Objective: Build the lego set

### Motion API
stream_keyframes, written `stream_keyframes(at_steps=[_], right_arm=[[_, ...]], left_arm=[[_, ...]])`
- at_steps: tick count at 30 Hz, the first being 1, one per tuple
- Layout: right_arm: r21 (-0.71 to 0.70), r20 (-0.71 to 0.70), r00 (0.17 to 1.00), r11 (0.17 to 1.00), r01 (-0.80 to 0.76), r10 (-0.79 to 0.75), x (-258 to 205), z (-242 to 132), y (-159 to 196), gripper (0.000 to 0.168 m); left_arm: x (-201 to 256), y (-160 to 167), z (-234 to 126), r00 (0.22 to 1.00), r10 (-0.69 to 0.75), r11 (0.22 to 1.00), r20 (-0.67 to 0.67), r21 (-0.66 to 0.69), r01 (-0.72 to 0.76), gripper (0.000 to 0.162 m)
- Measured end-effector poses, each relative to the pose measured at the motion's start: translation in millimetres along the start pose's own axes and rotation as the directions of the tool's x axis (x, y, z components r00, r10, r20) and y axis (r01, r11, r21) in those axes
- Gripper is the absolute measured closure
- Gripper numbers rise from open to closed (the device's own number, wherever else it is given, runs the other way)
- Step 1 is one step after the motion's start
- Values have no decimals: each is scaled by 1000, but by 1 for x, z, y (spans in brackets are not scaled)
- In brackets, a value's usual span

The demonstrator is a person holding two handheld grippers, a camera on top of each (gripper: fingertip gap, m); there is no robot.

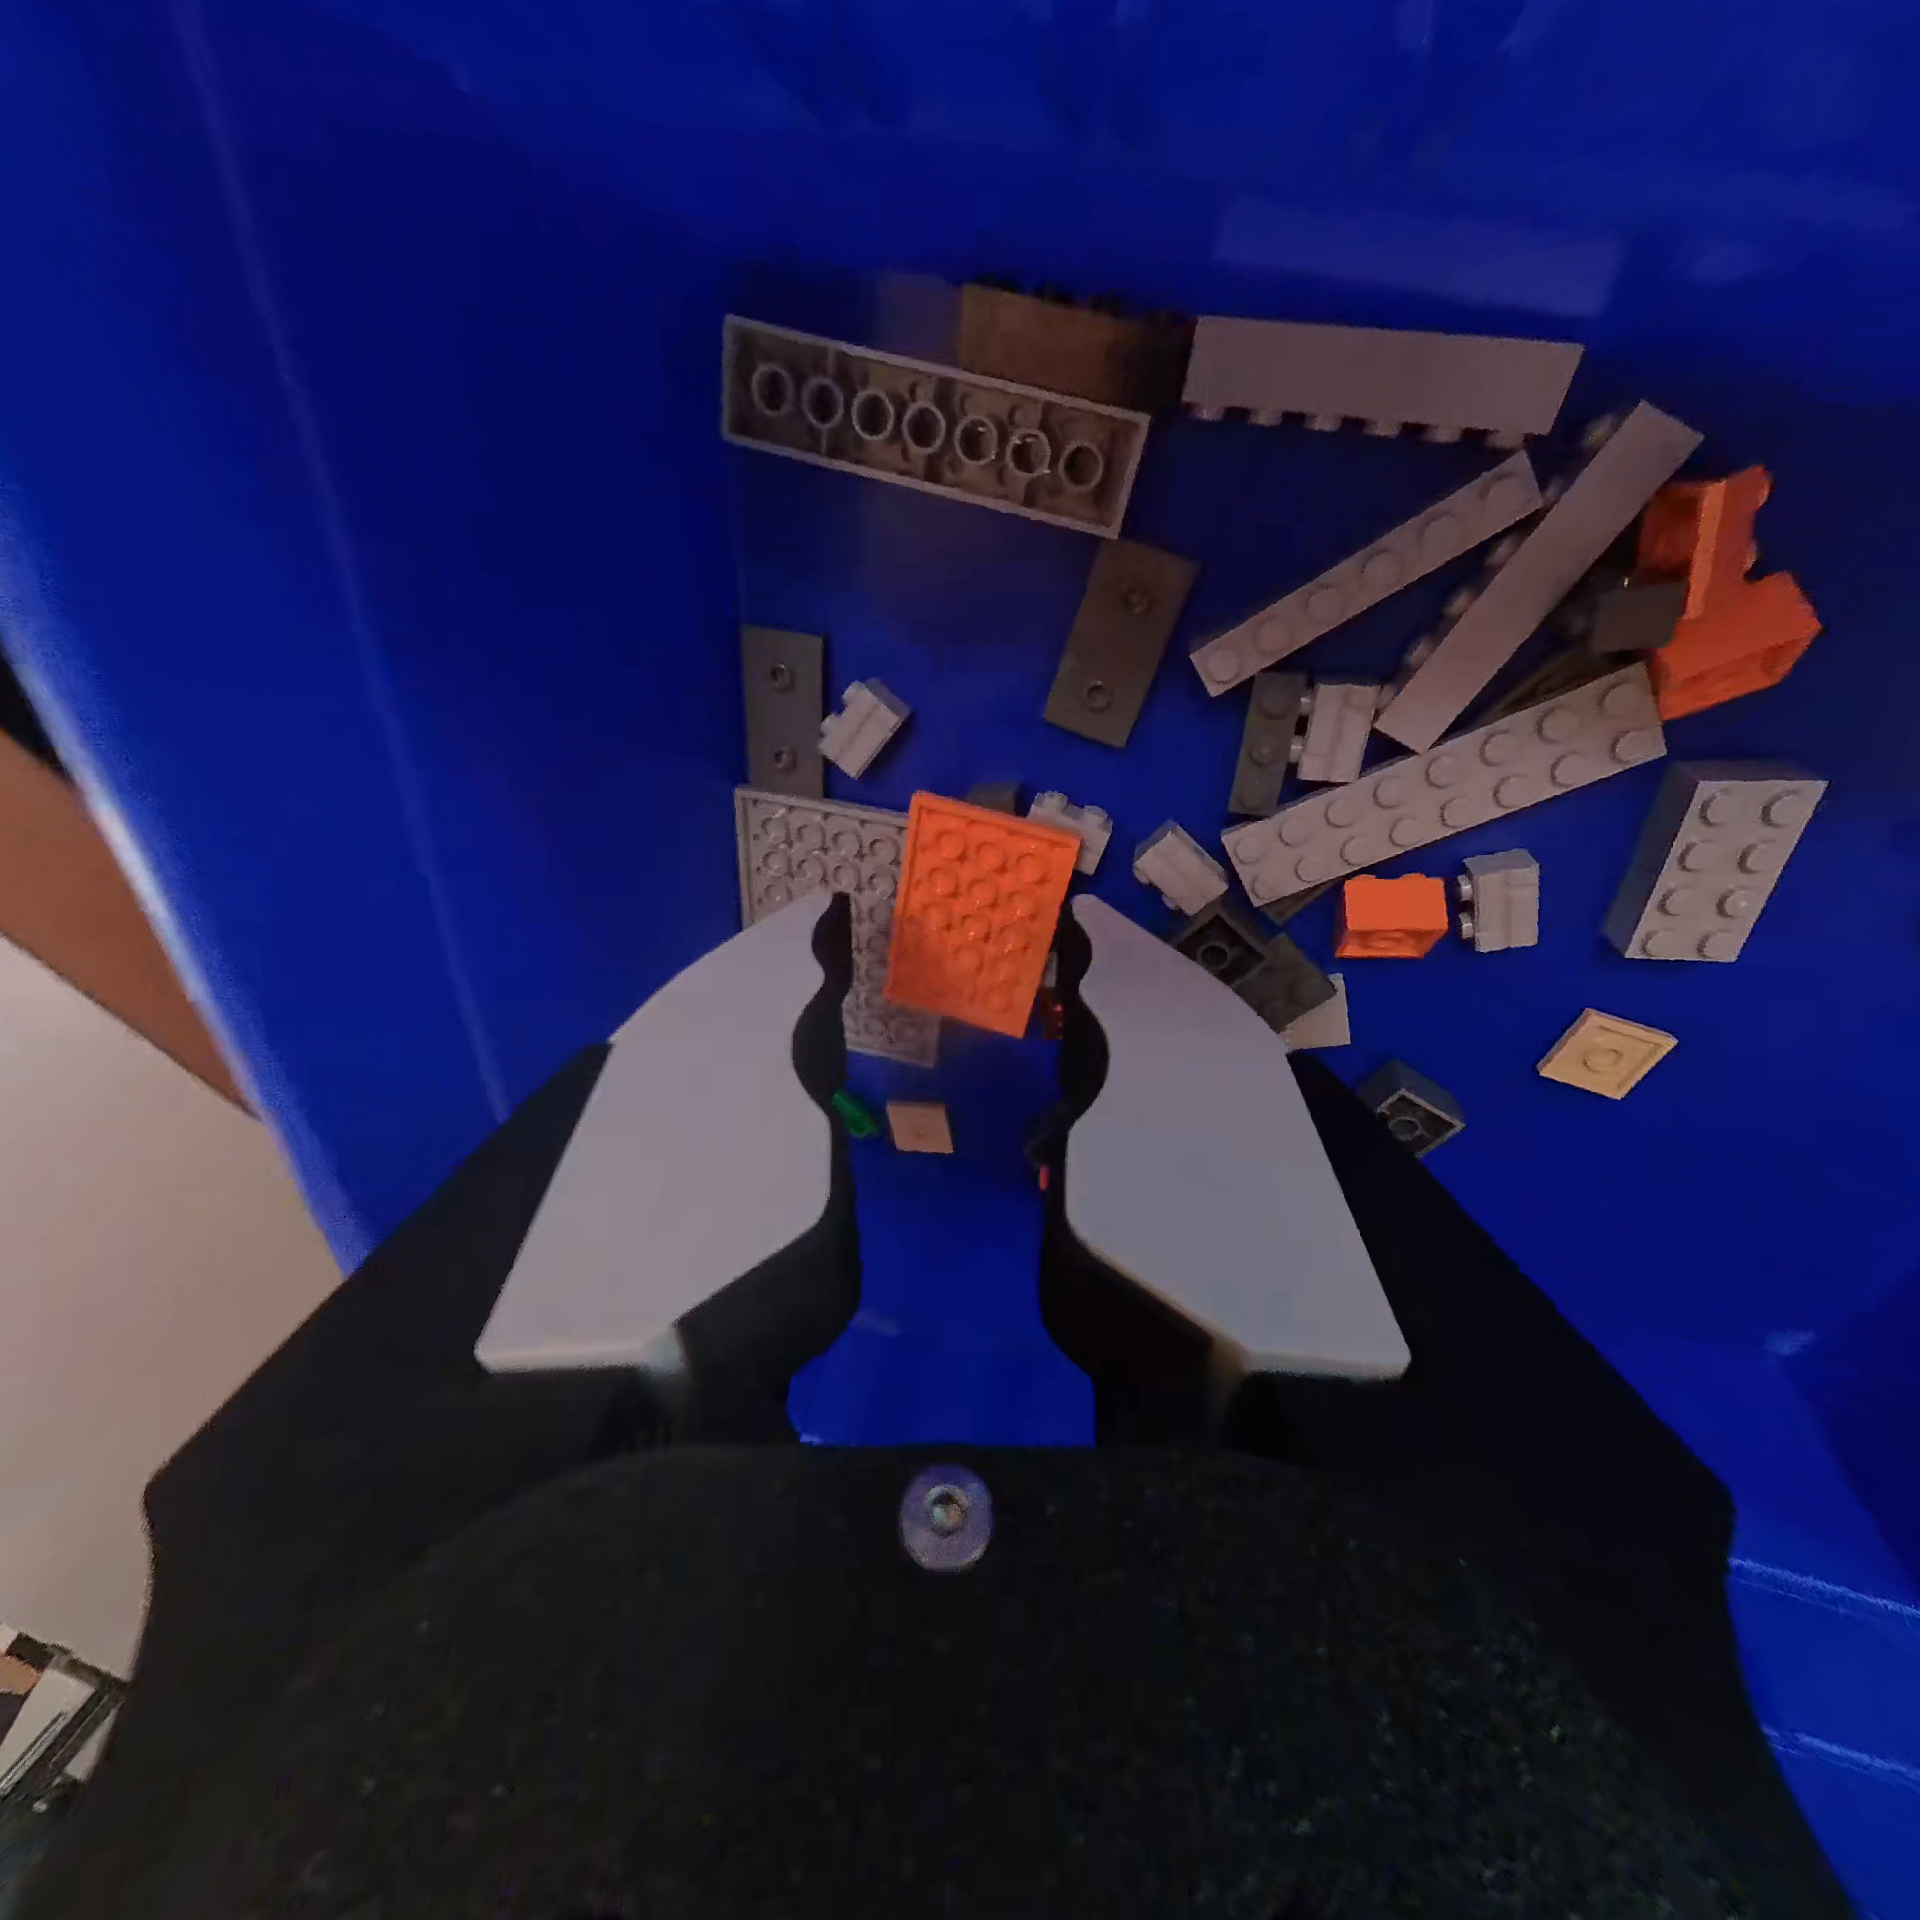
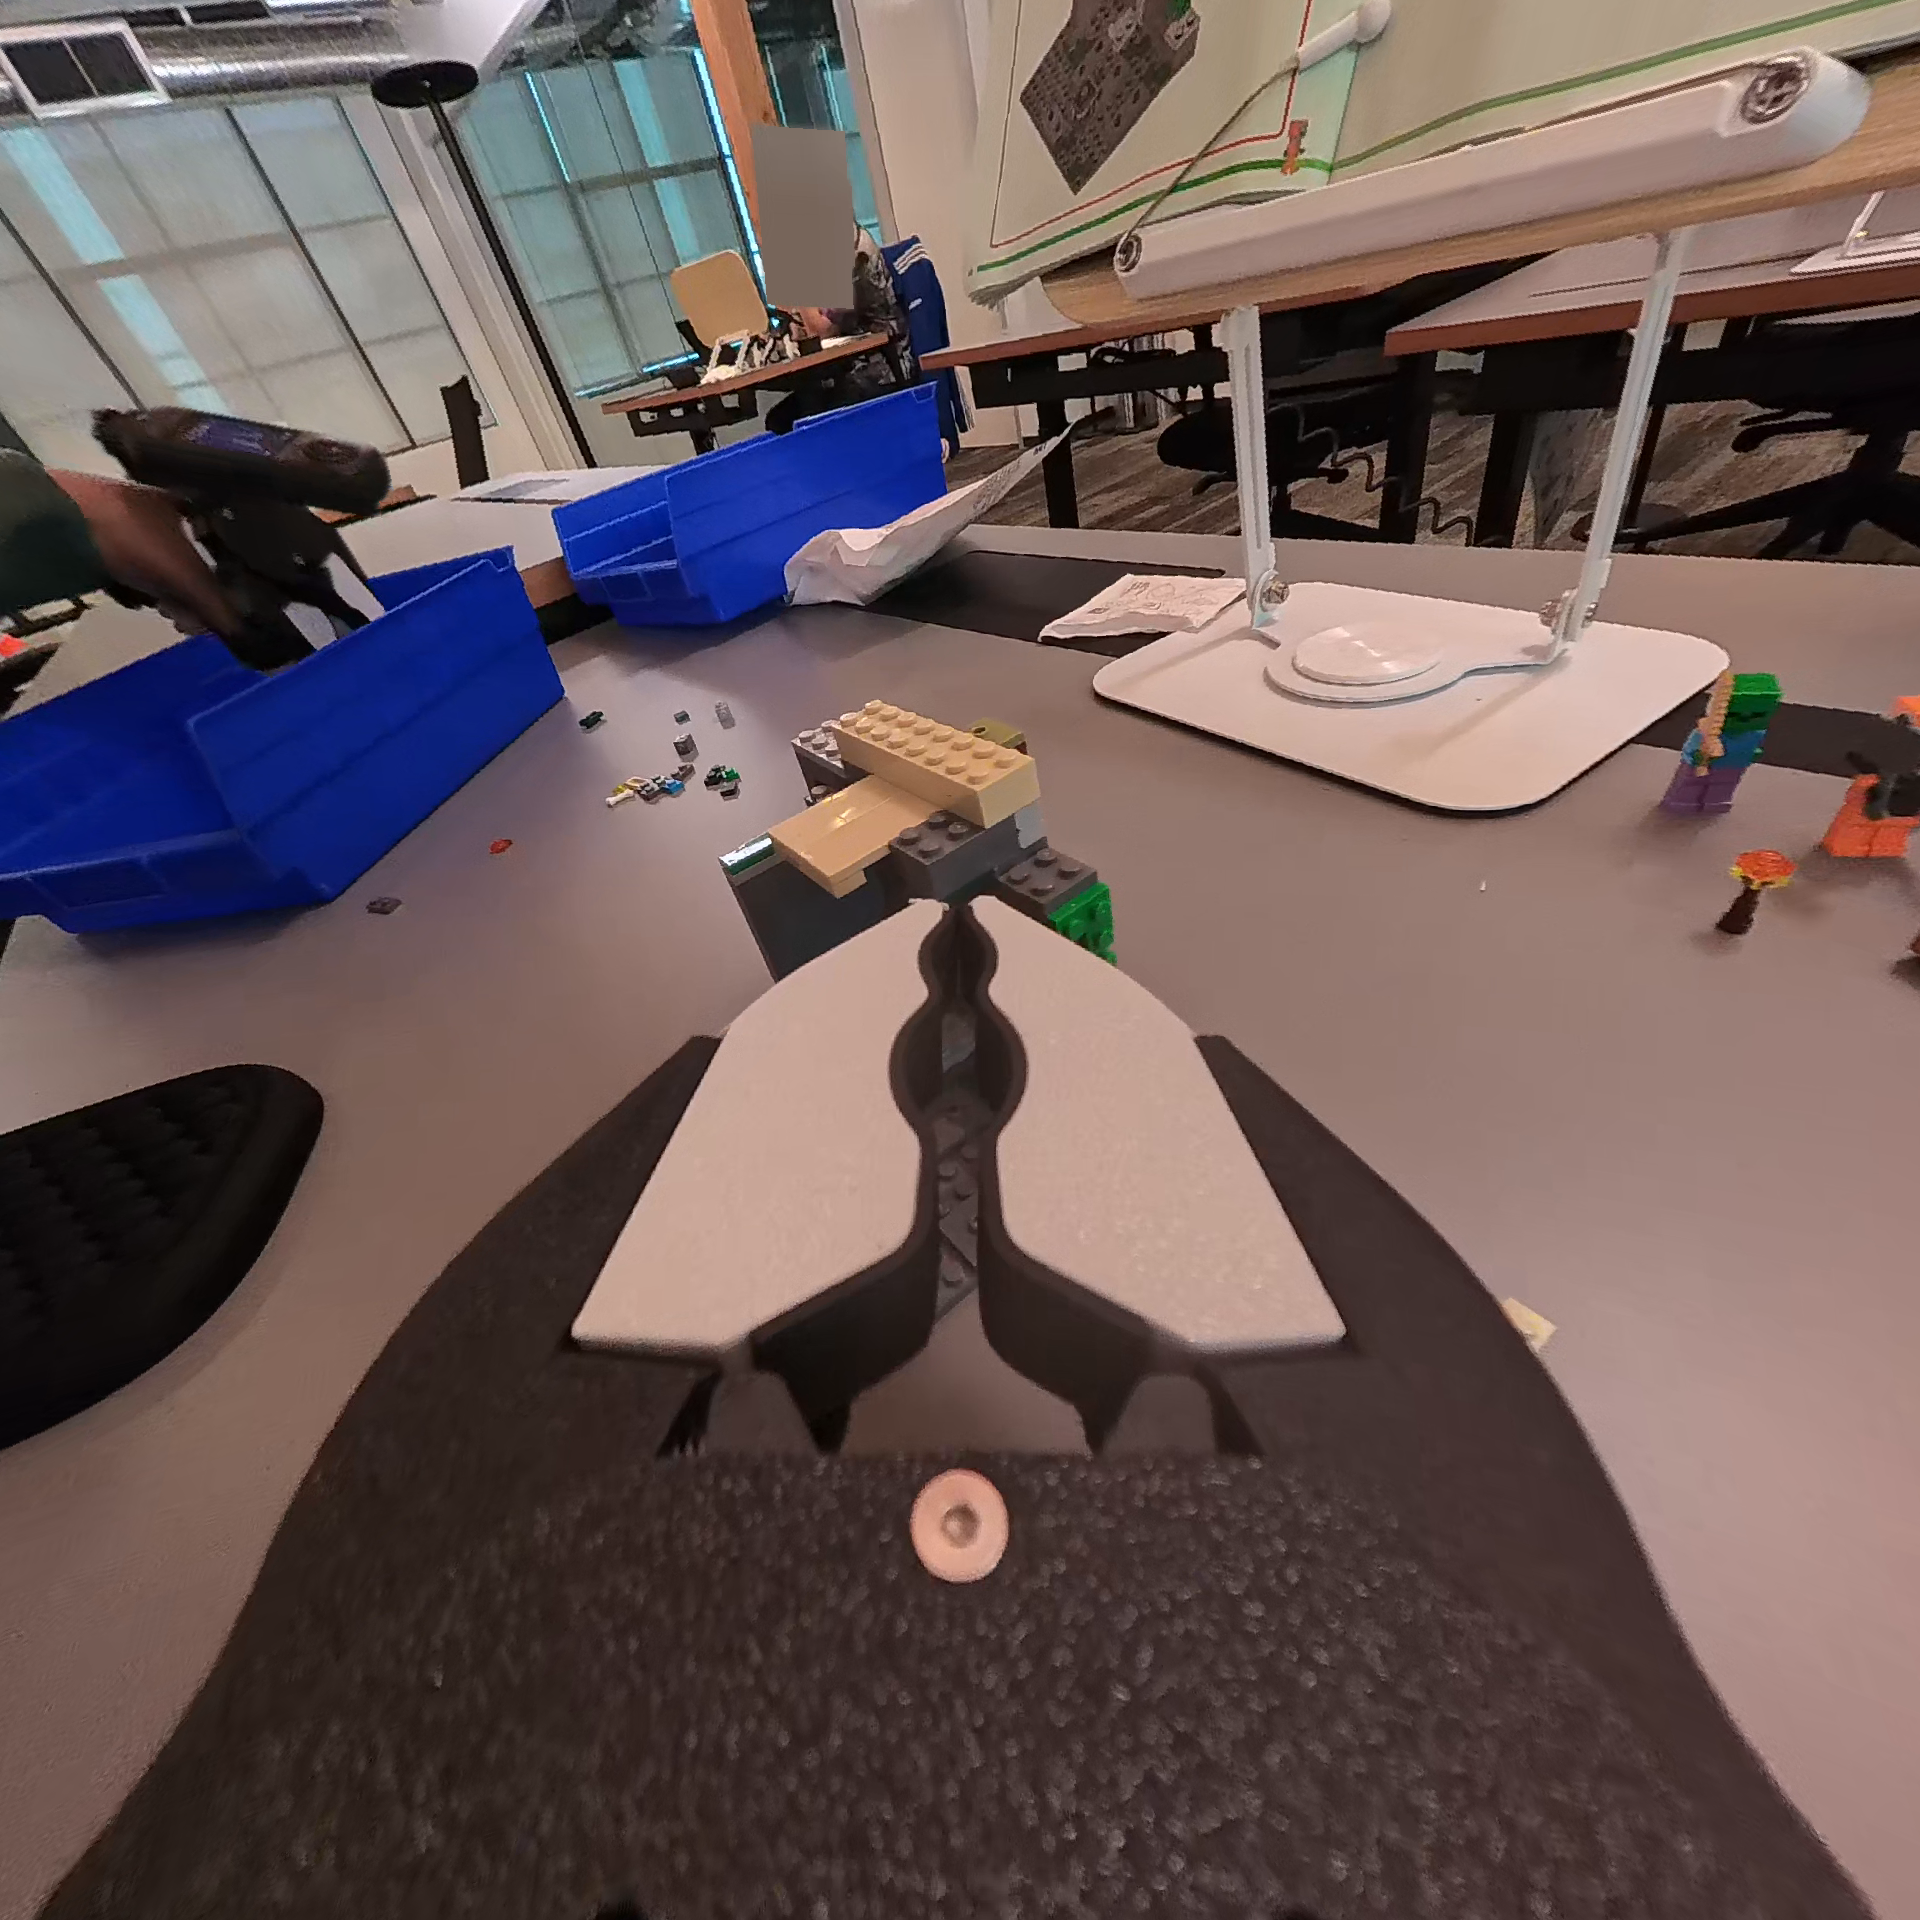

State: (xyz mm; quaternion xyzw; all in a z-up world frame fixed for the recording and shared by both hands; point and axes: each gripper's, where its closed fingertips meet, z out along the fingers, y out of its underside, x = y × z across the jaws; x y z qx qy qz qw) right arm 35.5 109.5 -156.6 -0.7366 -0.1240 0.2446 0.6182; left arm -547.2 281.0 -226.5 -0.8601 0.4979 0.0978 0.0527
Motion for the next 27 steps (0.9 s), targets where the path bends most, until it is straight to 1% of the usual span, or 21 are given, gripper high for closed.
stream_keyframes(at_steps=[5,7,8,9,16,22,25,27], right_arm=[[-8,5,1000,1000,5,-5,-1,0,1,168],[-11,5,1000,1000,7,-7,-1,1,2,168],[-12,5,1000,1000,7,-7,0,1,2,168],[-14,5,1000,1000,6,-6,0,1,2,168],[-21,14,1000,1000,5,-5,-2,2,3,168],[-17,27,1000,1000,6,-6,-5,1,2,168],[-14,33,999,1000,6,-6,-6,0,2,168],[-14,36,999,1000,5,-4,-7,0,1,168]], left_arm=[[13,2,15,996,16,998,-92,-55,-21,126],[13,3,19,996,27,997,-89,-67,-33,127],[16,2,20,994,22,997,-105,-68,-30,131],[20,3,19,991,18,997,-130,-70,-28,140],[38,1,11,986,41,997,-161,-53,-50,140],[72,-12,-11,971,110,994,-214,39,-103,140],[92,-22,-28,954,146,985,-260,128,-116,140],[93,-29,-42,957,145,977,-250,187,-99,140]])
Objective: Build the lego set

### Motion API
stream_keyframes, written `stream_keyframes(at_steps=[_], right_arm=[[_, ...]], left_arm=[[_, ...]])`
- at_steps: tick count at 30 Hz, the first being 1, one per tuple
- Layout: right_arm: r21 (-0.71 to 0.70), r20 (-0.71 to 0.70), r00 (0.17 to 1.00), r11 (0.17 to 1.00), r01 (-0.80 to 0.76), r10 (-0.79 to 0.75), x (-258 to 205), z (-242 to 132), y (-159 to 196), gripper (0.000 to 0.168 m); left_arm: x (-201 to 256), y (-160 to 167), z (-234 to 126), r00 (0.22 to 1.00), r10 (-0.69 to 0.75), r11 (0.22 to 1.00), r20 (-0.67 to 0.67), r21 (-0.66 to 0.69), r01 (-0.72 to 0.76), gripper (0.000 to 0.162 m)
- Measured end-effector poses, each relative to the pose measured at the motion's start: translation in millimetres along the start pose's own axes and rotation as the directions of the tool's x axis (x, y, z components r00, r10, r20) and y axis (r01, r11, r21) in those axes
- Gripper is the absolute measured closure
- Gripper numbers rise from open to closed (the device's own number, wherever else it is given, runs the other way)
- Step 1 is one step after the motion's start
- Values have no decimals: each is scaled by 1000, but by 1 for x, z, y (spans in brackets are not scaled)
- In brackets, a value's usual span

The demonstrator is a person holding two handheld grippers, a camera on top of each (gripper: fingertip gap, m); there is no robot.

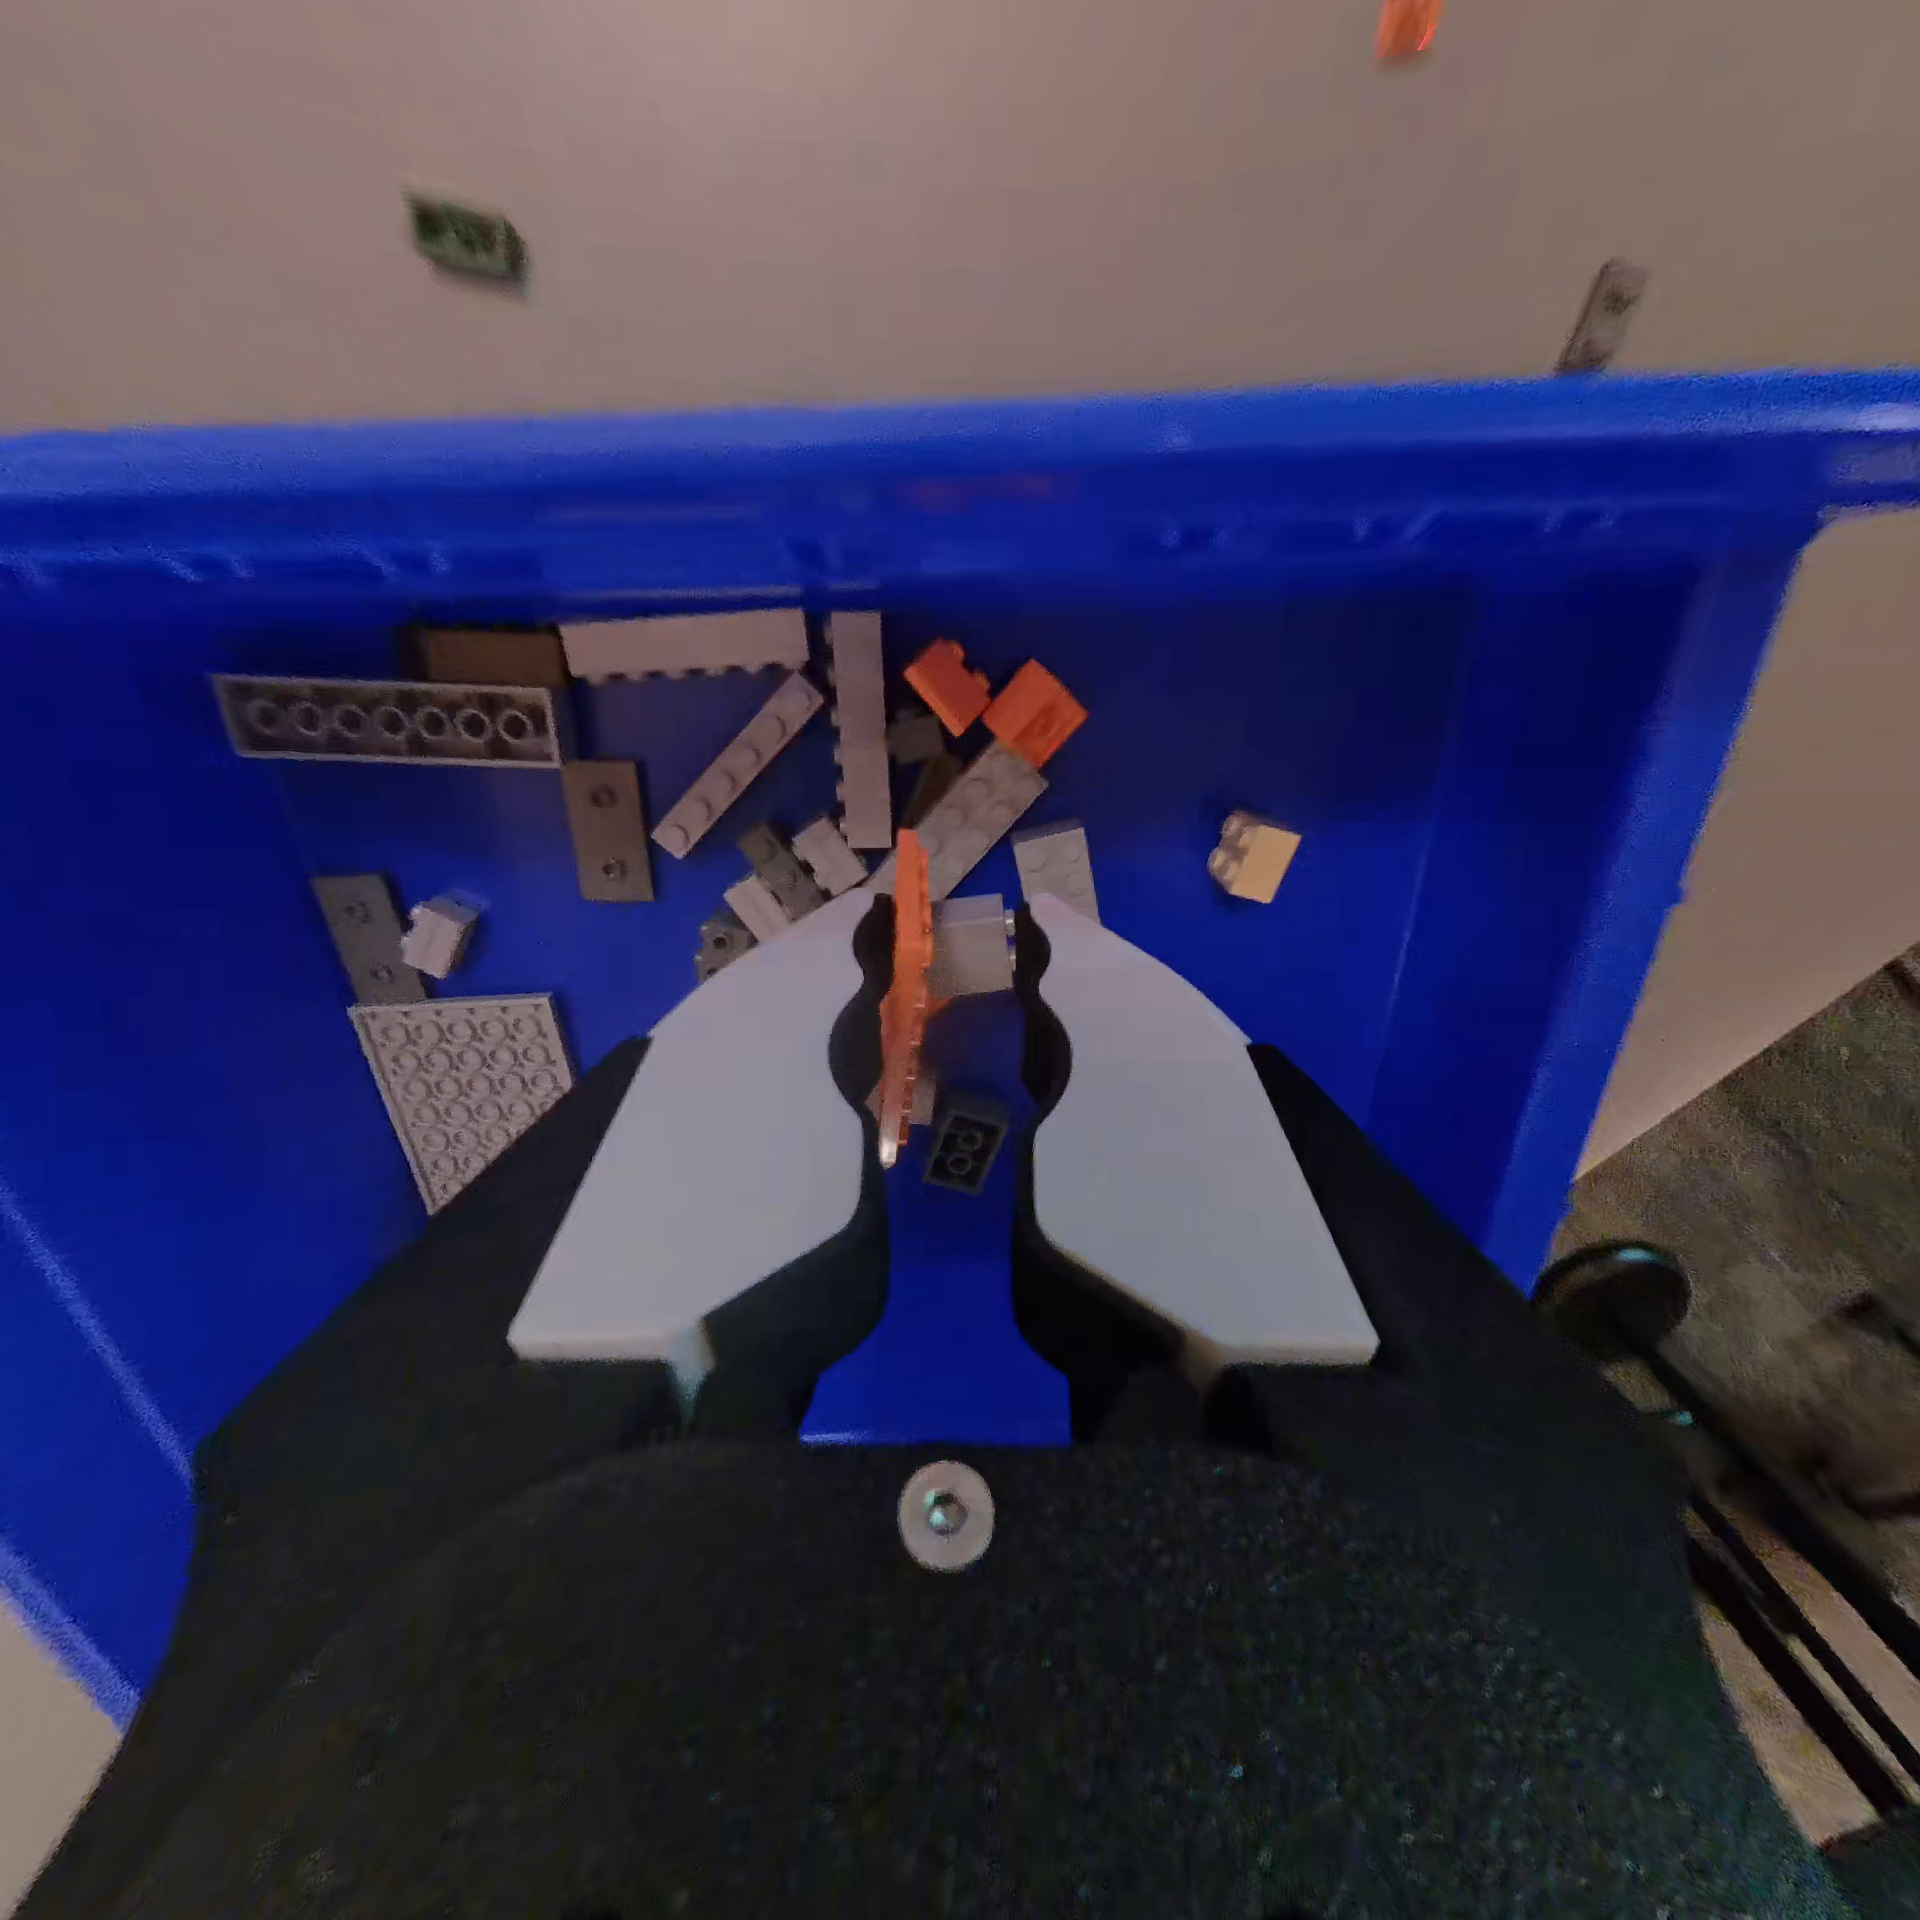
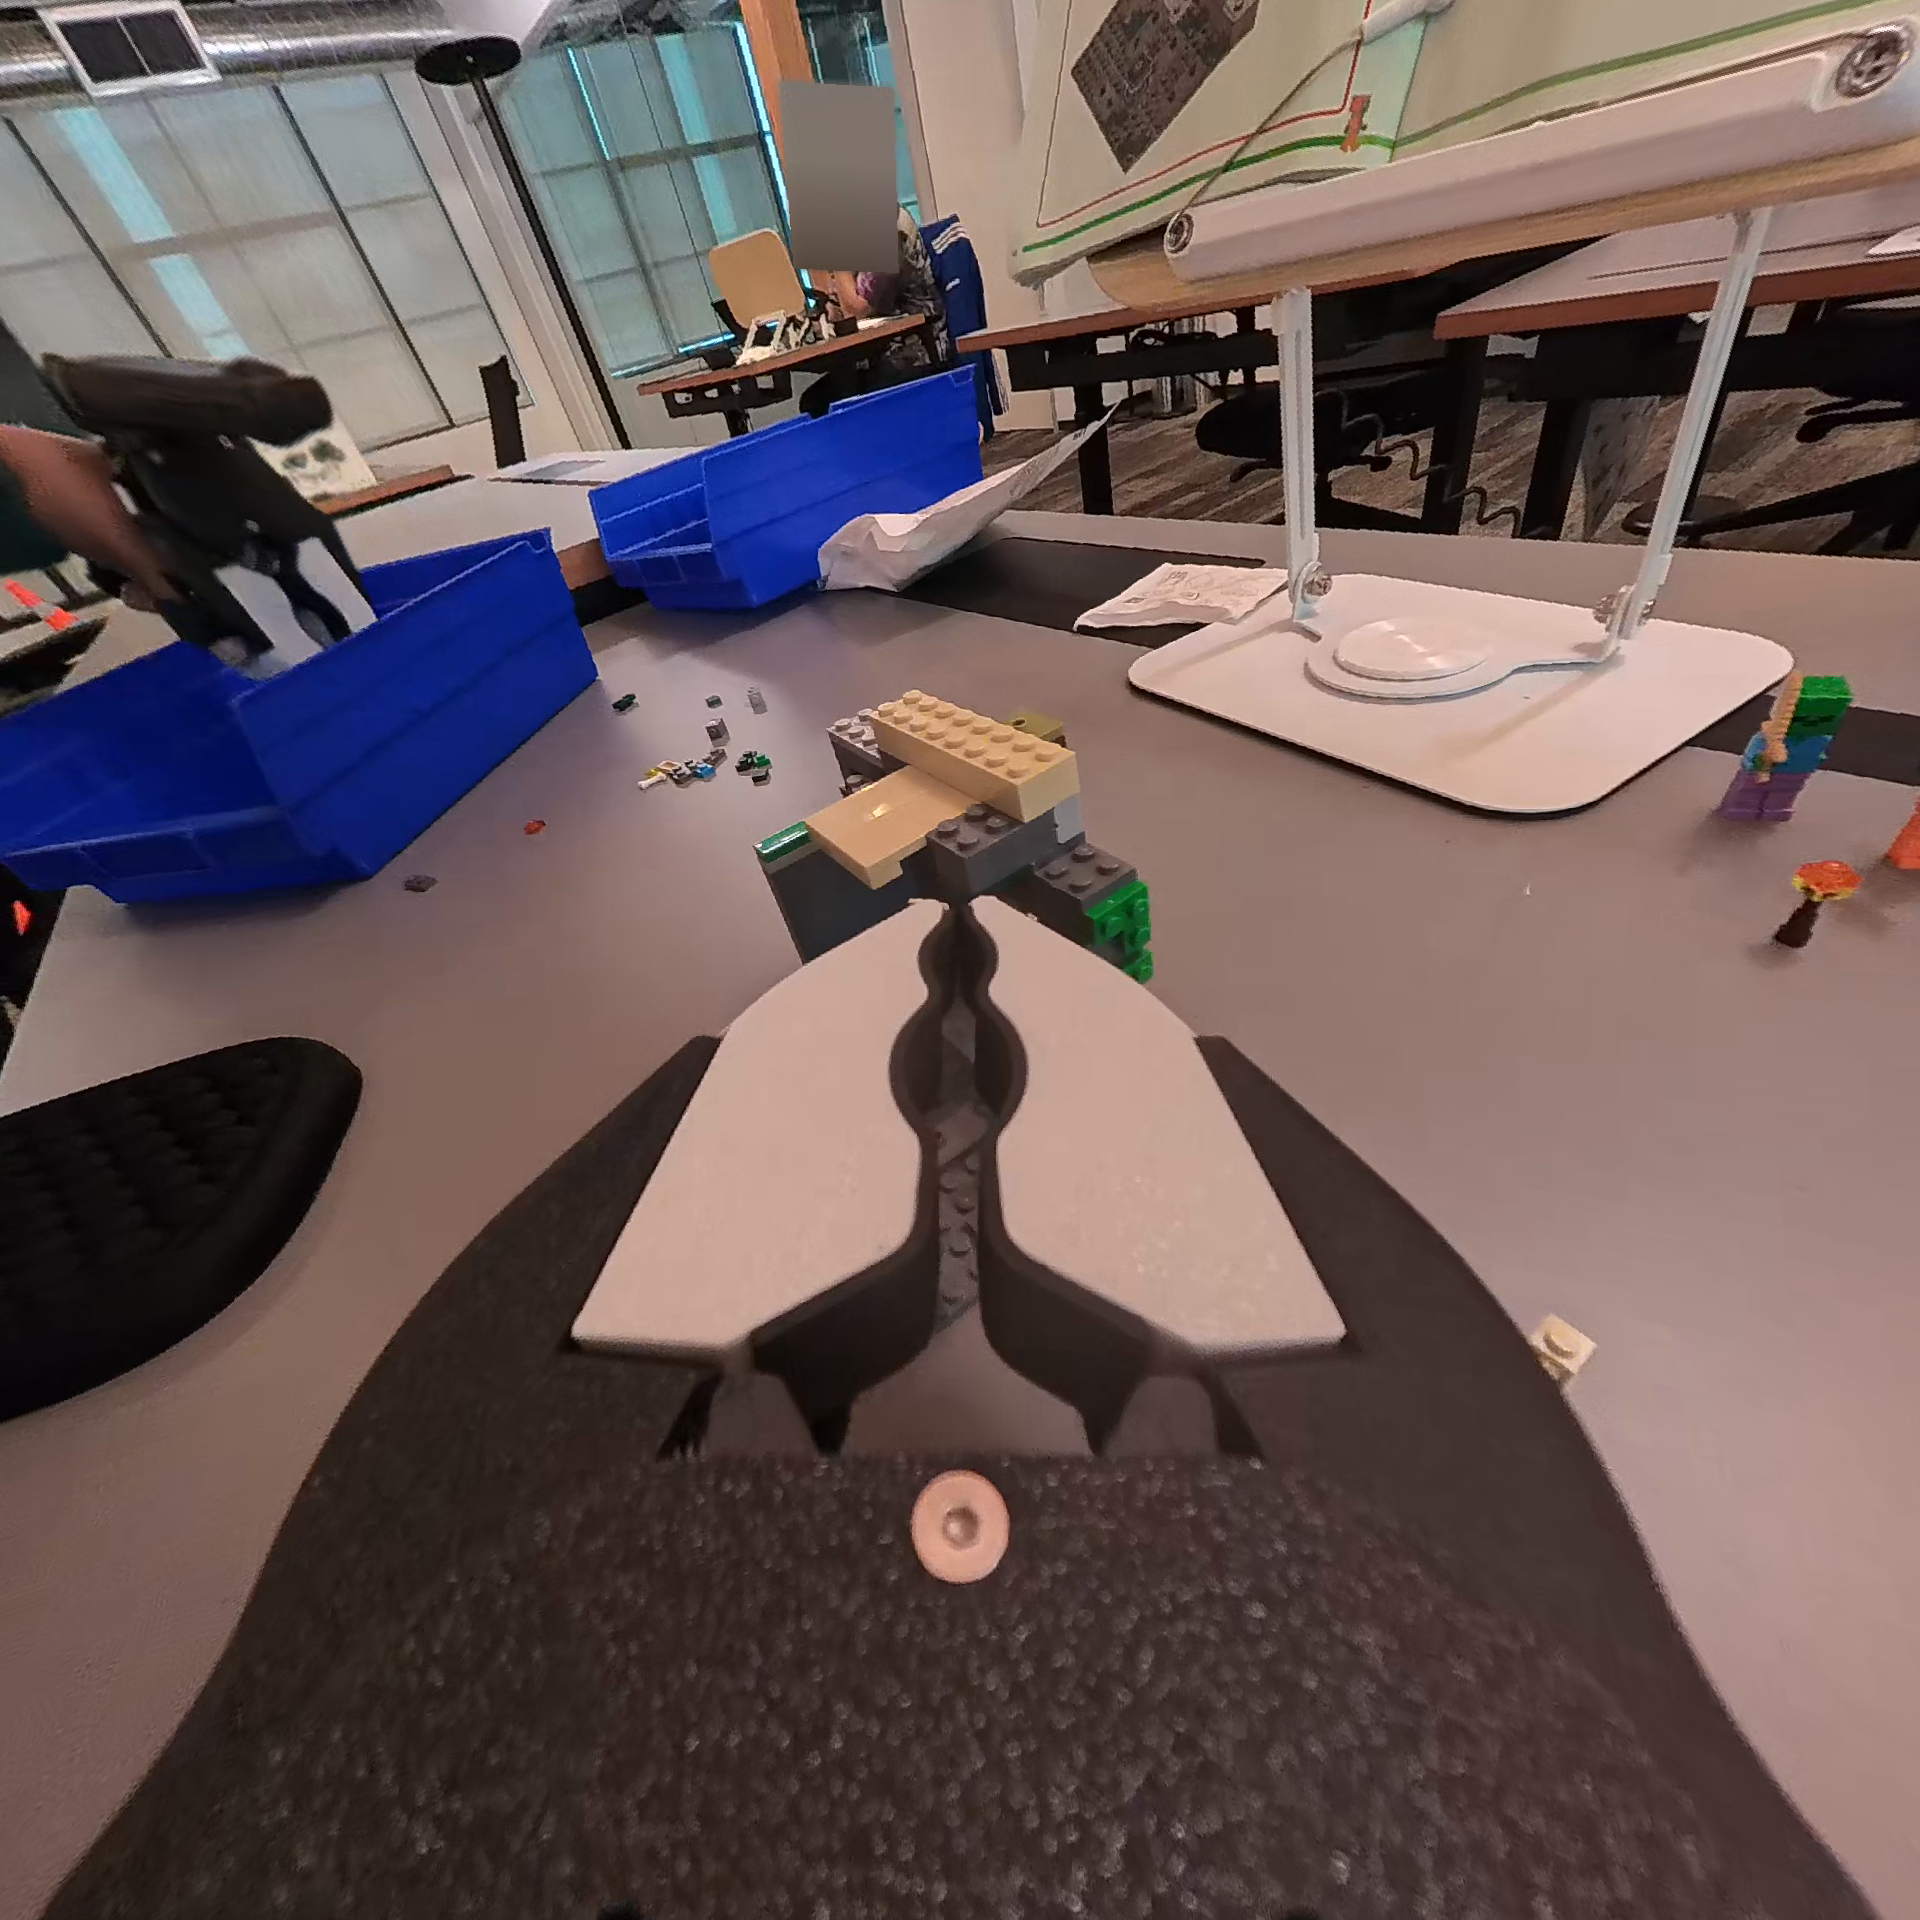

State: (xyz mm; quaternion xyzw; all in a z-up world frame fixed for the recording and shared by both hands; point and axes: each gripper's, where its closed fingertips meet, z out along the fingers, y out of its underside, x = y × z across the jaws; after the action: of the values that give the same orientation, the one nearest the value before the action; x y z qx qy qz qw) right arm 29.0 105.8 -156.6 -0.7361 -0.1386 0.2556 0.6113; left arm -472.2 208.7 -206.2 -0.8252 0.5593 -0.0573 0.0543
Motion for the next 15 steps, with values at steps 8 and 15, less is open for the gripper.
stream_keyframes(at_steps=[8,15], right_arm=[[-15,13,1000,1000,0,0,-3,2,3,168],[-22,12,1000,1000,3,-2,-2,3,5,168]], left_arm=[[-24,5,-37,991,-64,996,115,73,55,134],[-57,34,-21,969,-105,993,222,-24,113,135]])
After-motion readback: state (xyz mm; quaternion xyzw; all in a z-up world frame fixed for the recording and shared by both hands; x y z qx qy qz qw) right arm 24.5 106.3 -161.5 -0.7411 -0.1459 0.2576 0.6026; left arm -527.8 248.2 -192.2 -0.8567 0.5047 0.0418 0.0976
